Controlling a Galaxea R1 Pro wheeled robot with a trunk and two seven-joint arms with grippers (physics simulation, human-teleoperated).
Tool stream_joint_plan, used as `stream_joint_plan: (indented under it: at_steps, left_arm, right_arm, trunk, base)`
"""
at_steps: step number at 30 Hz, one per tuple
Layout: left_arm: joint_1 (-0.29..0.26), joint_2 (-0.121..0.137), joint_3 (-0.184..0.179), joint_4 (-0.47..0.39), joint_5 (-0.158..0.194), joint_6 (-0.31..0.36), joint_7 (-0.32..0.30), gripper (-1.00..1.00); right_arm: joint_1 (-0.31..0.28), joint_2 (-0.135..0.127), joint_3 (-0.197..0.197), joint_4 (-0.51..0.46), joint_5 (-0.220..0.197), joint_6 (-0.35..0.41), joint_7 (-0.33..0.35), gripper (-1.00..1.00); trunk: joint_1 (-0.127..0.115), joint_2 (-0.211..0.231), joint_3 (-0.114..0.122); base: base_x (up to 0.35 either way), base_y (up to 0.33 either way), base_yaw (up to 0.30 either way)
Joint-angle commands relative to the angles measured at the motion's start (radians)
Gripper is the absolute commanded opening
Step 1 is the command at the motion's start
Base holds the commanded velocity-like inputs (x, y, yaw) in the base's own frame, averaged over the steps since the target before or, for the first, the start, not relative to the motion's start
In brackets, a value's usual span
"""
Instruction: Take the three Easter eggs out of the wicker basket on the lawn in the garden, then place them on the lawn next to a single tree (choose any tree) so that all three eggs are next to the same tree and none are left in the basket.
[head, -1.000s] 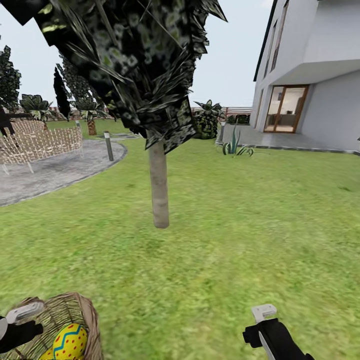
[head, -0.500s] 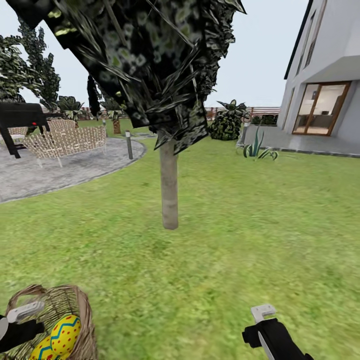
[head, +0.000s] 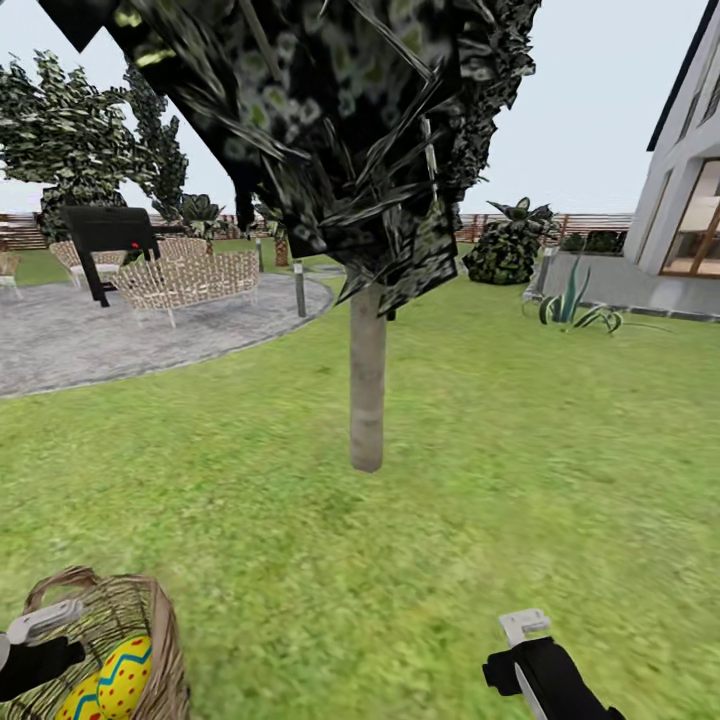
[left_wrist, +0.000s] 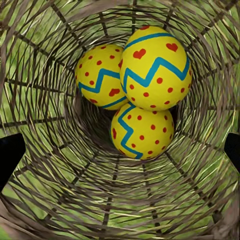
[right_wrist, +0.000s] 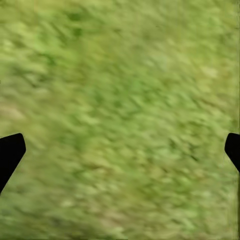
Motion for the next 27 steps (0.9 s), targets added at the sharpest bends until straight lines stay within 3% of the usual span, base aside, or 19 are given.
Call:
stream_joint_plan:
  at_steps: [1,9,27]
  left_arm:
    - [-0.001,0.000,0.003,-0.002,0.011,0.005,0.009,1.00]
    - [-0.001,0.000,0.009,-0.016,0.011,0.007,0.009,1.00]
    - [-0.001,-0.002,0.006,-0.030,0.011,0.008,0.010,1.00]
  right_arm:
    - [0.000,0.000,0.003,-0.001,0.006,0.006,0.000,1.00]
    - [0.000,0.017,0.003,0.024,0.008,0.006,-0.002,1.00]
    - [0.000,0.019,0.003,0.028,0.006,0.006,-0.001,1.00]
  trunk:
    - [0.000,0.000,-0.001]
    - [0.000,0.000,-0.001]
    - [0.000,0.000,-0.001]
  base:
    - [0.276,-0.200,0.290]
    - [0.288,-0.177,0.290]
    - [0.223,-0.138,0.290]
